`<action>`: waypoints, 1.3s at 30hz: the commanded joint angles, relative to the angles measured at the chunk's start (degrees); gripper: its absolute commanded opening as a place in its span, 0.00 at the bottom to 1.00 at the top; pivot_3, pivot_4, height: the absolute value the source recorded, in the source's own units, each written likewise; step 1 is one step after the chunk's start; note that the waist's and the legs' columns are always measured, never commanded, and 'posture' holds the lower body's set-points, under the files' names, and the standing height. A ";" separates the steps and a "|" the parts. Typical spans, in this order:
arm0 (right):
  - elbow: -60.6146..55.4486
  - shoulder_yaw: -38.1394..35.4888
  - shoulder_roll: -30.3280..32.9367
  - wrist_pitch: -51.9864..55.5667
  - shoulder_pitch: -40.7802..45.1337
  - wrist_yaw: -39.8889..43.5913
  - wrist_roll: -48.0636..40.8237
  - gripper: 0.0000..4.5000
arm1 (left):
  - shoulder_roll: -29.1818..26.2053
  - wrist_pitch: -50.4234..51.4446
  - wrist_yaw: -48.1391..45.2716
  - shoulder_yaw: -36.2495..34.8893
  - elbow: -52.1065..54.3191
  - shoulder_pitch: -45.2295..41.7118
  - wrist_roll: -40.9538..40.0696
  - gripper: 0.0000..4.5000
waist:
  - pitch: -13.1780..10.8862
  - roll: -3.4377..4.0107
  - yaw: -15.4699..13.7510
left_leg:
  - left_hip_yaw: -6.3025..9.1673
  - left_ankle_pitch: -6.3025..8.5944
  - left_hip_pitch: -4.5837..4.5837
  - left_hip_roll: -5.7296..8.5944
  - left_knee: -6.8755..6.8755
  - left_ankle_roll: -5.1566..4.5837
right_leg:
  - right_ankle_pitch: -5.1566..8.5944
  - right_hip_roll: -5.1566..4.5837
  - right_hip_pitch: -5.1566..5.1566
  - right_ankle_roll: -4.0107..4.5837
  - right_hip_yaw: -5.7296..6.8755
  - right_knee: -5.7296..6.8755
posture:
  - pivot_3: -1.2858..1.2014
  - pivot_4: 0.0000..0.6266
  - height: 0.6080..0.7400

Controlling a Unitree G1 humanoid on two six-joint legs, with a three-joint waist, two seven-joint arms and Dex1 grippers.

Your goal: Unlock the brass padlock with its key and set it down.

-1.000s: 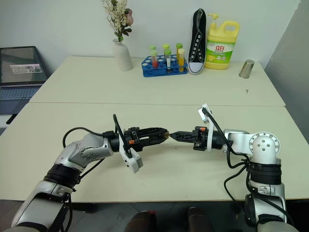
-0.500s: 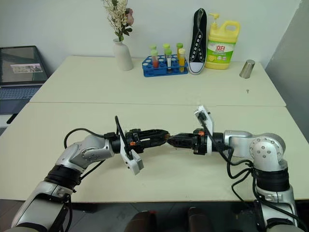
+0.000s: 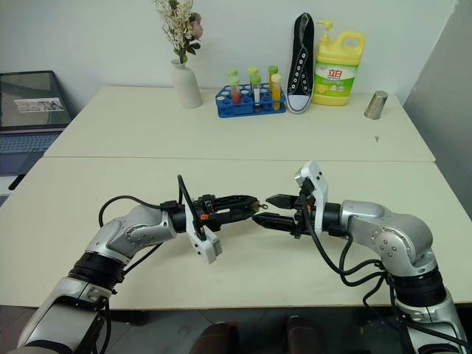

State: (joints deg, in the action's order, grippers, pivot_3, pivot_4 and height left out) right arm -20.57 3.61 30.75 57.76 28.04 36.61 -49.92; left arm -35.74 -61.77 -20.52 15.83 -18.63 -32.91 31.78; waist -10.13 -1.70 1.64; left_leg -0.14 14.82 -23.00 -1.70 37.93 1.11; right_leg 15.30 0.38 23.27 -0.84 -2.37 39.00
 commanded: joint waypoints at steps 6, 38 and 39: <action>2.46 0.80 -3.29 -1.35 2.42 0.58 2.92 0.79 | 0.04 -0.38 0.89 0.08 1.18 -1.11 -1.19 0.21 | 0.00 0.00 0.01 | 0.01 0.00 0.00 -0.01 0.00 0.00 | 0.00 0.00 0.00 0.00 0.01 0.00 | 0.52 0.24 1.00; 4.02 -0.99 -6.63 0.71 3.29 2.56 3.74 0.02 | -0.63 -1.48 0.48 0.62 0.95 -0.45 -2.03 0.21 | 0.00 0.00 0.00 | 0.01 0.00 0.00 0.00 0.00 0.00 | -0.01 -0.01 0.00 0.01 0.01 0.01 | 0.52 0.24 1.00; 4.02 -1.03 -6.73 0.68 3.29 2.62 3.77 0.02 | -0.74 -1.61 0.30 0.74 0.75 -0.39 -2.41 0.21 | 0.00 0.00 0.00 | 0.01 0.00 0.00 0.00 0.00 0.00 | -0.01 -0.01 0.00 0.01 0.01 0.01 | 0.52 0.24 1.00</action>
State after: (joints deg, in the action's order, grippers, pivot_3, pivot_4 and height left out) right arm -15.29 4.62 24.86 59.22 30.09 38.61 -44.10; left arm -36.31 -62.06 -20.68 15.98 -18.68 -33.00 31.38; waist -10.12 -1.69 1.65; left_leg -0.13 14.82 -23.00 -1.70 37.93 1.11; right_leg 15.30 0.37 23.27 -0.83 -2.36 39.00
